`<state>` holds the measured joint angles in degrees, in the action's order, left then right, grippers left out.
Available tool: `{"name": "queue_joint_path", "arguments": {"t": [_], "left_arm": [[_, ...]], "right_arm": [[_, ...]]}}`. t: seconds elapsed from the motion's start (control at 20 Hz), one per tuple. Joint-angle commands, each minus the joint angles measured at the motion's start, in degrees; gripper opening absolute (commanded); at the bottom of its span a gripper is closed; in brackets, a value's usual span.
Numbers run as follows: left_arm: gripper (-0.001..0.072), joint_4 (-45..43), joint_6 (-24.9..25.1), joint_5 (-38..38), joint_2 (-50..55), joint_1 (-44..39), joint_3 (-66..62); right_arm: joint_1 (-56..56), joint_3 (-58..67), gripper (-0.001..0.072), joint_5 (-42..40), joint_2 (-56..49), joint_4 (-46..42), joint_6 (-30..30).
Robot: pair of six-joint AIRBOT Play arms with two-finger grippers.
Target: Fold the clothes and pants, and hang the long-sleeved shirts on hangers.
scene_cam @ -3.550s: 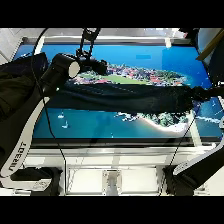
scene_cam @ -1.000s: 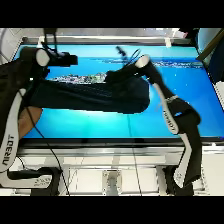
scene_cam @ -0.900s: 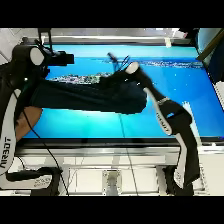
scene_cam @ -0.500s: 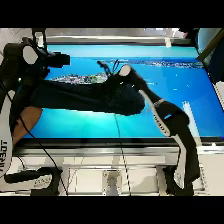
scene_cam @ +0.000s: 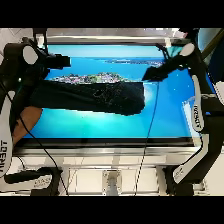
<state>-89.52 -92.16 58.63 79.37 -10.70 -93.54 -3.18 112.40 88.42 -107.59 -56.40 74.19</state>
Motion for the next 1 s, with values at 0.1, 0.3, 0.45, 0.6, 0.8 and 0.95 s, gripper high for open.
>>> {"name": "queue_joint_path", "arguments": {"t": [0.1, 0.3, 0.45, 0.6, 0.8, 0.95], "left_arm": [[0.0015, 0.2, 0.0, 0.2, 0.0, -0.4, 0.0], [0.0015, 0.2, 0.0, 0.2, 0.0, -0.4, 0.0], [0.0015, 0.2, 0.0, 0.2, 0.0, -0.4, 0.0], [0.0015, 0.2, 0.0, 0.2, 0.0, -0.4, 0.0], [0.0015, 0.2, 0.0, 0.3, 0.0, -0.4, 0.0], [0.0015, 0.1, 0.0, 3.2, -0.1, -0.4, 0.0]], "right_arm": [[-8.0, -10.8, 0.0705, -3.8, -4.2, 5.4, -0.3], [-9.1, -11.0, 0.0704, -4.0, -11.4, 13.5, -0.3], [-7.8, -11.0, 0.0703, -4.2, -15.2, 17.8, -0.3], [-5.3, -11.0, 0.0702, -3.7, -16.8, 21.2, -0.4], [-1.2, -10.9, 0.0646, -0.3, -16.7, 28.2, -3.7], [0.5, -10.9, 0.0058, 6.2, -15.7, 28.7, -6.0]]}}
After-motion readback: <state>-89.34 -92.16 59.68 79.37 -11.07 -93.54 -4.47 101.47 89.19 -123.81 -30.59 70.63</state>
